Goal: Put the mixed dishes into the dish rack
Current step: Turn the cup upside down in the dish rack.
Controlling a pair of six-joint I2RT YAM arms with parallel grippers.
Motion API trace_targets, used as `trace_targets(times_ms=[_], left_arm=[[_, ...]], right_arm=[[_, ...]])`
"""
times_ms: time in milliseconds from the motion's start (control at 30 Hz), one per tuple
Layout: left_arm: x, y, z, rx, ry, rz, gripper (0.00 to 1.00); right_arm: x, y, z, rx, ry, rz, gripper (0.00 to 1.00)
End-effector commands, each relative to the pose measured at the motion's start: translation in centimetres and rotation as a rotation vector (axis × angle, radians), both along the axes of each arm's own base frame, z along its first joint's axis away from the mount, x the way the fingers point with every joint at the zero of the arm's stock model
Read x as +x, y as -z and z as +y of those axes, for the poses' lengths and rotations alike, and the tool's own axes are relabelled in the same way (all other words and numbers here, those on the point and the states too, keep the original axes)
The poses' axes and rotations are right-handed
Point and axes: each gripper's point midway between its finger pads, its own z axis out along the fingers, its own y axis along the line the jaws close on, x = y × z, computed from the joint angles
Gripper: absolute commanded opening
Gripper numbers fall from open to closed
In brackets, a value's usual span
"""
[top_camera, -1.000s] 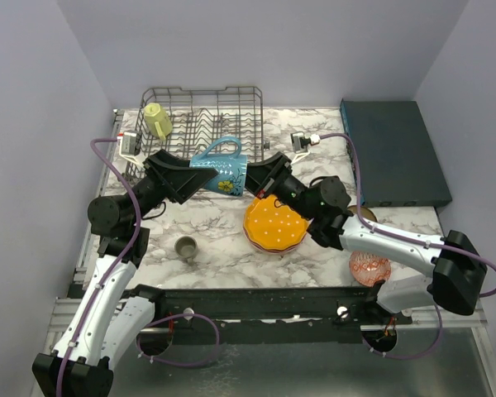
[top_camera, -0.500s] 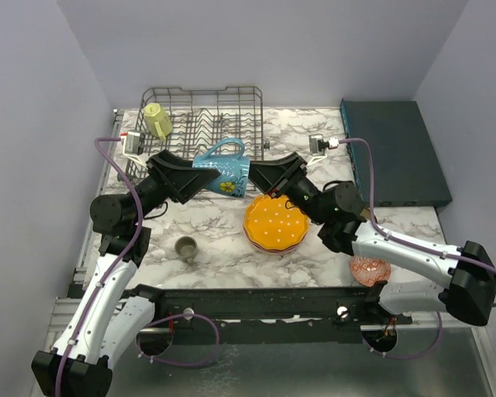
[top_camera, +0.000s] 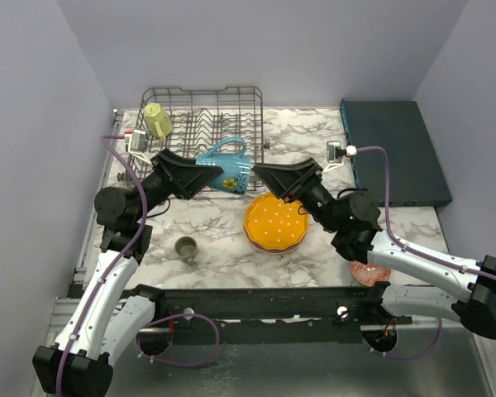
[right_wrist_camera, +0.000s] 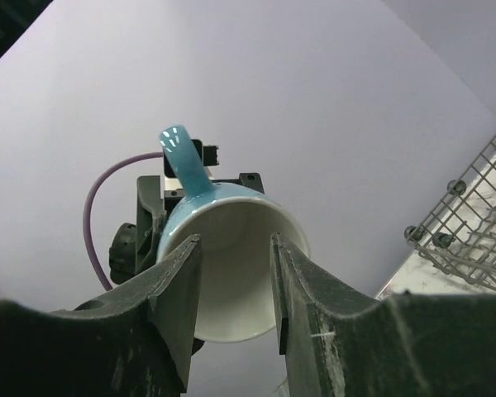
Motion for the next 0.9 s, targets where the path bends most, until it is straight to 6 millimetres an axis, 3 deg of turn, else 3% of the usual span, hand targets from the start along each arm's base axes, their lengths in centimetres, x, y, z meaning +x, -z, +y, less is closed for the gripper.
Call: trace_targets(times_ms=[0, 400, 867], left_arm=[[0.4, -2.3, 0.7, 0.017, -0.089, -0.092, 0.00], [3.3, -1.3, 1.5, 0.180, -0.241, -0.083, 0.00], [10.1, 2.9, 5.0, 0.452, -0.550, 0.058, 0.00]], right_arm=[[0.6, 1.2, -1.3, -0.039, 0.075, 0.023, 0.44], [1.2, 3.5, -3.5, -0.137, 0.178, 0.081, 0.46], [1.9, 8.5, -6.3, -0.308, 0.298, 0.187, 0.46]])
